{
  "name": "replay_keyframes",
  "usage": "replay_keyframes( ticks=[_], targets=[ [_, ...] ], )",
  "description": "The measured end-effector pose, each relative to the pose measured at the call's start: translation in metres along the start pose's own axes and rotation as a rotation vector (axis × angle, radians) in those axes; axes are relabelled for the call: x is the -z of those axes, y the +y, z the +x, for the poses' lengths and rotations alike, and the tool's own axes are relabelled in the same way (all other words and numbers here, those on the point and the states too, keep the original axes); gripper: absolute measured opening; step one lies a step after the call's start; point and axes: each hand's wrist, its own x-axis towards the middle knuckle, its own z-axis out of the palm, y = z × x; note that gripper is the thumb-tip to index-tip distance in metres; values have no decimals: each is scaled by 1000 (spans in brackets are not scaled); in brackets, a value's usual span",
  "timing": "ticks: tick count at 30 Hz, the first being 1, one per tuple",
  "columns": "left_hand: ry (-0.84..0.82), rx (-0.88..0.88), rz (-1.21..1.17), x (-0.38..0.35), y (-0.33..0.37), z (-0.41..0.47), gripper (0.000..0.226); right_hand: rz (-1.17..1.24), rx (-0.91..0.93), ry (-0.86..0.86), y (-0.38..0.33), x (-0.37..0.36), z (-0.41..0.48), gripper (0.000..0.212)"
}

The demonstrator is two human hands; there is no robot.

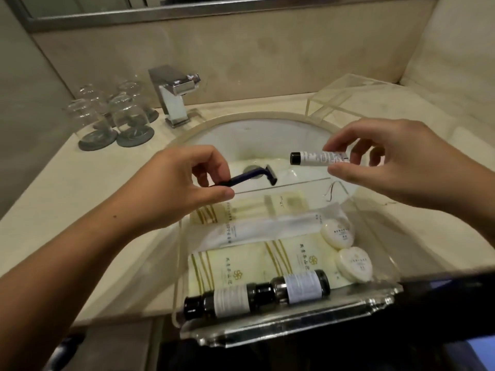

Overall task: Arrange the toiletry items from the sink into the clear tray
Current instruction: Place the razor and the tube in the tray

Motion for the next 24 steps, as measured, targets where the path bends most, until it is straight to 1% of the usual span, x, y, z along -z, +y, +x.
replay_keyframes(
  ticks=[2,6,9,13,18,24],
  targets=[
    [-25,-10,-15,-1,5,-13,15,31,29,-1,-10,0,-12,20],
    [-89,-15,-44,-7,12,-34,13,60,91,-56,-32,-8,-31,19],
    [-132,-23,-21,-11,13,-45,12,24,145,-117,-46,-19,-38,21],
    [-186,-20,-13,-11,10,-54,15,-13,152,-199,-58,-38,-42,22],
    [-196,-37,43,-1,1,-64,20,-57,164,-250,-72,-57,-38,23],
    [-184,-42,64,5,-8,-69,14,-131,158,-296,-91,-72,-26,27]
  ],
)
